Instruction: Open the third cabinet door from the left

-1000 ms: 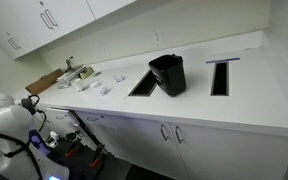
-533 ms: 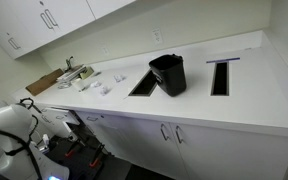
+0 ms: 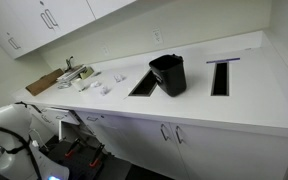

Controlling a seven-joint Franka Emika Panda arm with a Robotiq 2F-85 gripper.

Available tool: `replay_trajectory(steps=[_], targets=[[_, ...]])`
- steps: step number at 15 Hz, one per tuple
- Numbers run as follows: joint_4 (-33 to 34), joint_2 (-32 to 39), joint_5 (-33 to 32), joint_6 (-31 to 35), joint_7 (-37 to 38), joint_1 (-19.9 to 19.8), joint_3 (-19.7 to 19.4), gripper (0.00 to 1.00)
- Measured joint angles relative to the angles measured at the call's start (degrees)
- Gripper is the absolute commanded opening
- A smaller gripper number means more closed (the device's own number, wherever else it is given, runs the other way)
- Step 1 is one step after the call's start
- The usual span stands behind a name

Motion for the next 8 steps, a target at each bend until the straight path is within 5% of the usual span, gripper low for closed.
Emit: replay_trajectory(steps=[3, 4, 6, 8], targets=[[2.62, 0.0, 3.07, 1.78, -2.0, 2.13, 0.17, 0.09], [3.72, 0.01, 4.46, 2.53, -2.87, 2.86, 0.08, 0.35], [5.84, 0.02, 6.97, 4.33, -5.18, 4.18, -0.19, 0.41], [8.68, 0.01, 9.73, 6.24, -12.43, 4.88, -0.23, 0.57]])
